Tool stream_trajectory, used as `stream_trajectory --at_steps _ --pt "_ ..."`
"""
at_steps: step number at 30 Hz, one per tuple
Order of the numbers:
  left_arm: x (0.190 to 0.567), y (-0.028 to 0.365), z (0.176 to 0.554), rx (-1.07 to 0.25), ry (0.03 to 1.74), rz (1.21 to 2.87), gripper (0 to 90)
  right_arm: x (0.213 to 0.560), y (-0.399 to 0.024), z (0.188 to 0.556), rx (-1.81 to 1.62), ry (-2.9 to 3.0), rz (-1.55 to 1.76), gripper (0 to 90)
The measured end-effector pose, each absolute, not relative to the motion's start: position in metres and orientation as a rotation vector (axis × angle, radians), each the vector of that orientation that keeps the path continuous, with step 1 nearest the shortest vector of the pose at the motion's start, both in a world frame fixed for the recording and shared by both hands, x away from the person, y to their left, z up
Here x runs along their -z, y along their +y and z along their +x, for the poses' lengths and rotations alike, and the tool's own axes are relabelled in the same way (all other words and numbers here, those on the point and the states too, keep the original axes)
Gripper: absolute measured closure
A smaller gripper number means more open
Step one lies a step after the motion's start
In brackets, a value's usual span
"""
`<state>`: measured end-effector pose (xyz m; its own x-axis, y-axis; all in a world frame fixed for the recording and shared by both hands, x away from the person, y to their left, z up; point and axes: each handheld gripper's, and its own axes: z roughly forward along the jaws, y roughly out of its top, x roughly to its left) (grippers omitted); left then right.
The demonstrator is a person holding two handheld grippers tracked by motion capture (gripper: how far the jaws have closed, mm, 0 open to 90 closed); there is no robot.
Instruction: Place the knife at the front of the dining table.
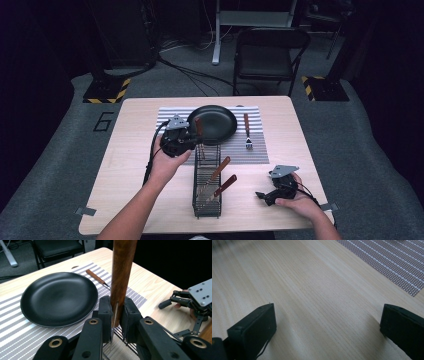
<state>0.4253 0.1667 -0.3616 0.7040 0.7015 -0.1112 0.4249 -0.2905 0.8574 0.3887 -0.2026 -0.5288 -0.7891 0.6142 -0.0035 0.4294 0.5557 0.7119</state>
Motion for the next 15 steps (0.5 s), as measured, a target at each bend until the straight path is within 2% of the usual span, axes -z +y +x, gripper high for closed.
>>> stream_trajectory --at_steps 15 --pt "0.327 0.177 0.422 -0.389 0.852 1.909 79.8 0.529 -0.203 0.389 -1.060 2.541 0.870 0.0"
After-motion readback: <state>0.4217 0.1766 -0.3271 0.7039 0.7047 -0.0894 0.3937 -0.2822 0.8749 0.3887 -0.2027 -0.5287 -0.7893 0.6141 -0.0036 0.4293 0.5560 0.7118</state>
